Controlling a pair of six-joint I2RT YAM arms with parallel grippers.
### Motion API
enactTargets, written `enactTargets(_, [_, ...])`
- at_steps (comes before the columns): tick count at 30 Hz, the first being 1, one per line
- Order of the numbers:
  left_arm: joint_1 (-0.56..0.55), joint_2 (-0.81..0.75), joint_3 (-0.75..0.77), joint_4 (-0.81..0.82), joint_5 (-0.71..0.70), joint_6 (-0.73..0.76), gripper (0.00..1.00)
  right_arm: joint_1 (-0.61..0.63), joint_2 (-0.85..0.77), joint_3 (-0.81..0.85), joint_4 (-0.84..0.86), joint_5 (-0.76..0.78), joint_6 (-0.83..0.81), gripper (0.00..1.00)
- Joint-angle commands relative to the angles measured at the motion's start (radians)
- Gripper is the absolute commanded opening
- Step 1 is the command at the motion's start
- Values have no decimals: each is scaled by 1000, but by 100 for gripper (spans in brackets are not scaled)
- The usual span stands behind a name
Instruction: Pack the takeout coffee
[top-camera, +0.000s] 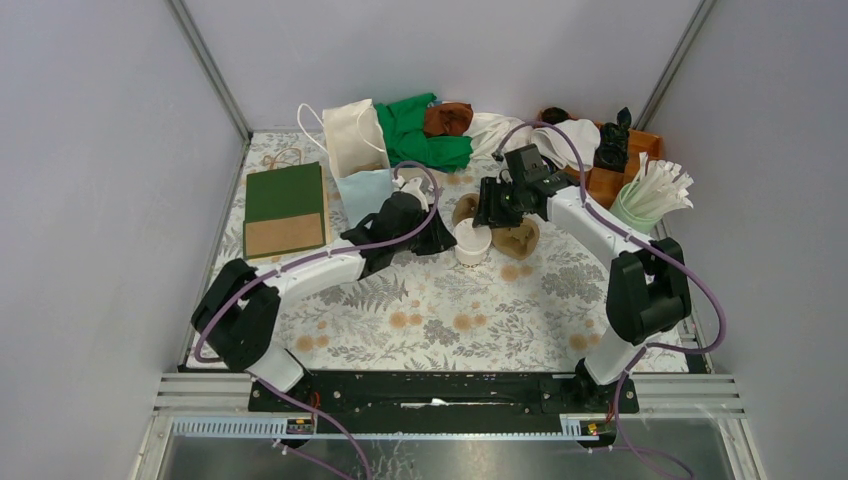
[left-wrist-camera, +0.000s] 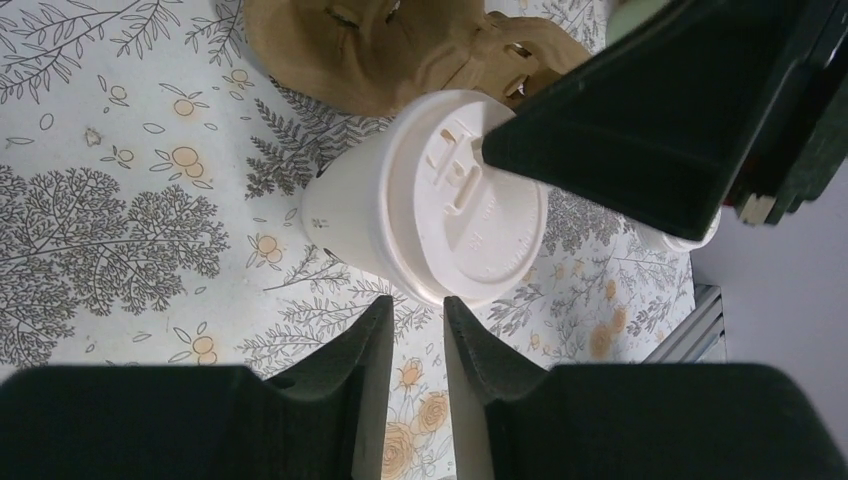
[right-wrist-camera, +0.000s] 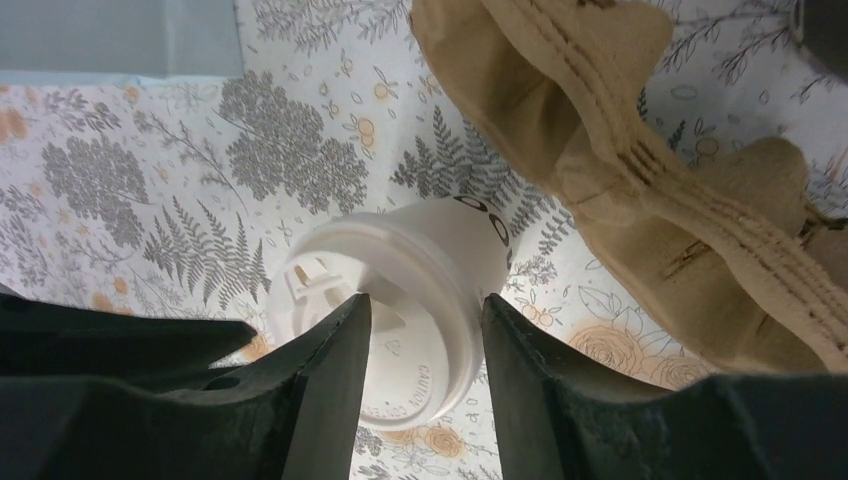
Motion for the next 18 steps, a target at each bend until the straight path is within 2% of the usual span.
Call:
enactTargets(1, [22,34,50,82,51,18,28,4,-56,-41,4,-42,1,52])
enactTargets(8, [48,70,74,83,91,34,20,3,-116,-97,-9,-55,26,53])
enactTargets(18, [75,98,115,58,100,72,19,4,-201,-184,1,-53,110,55])
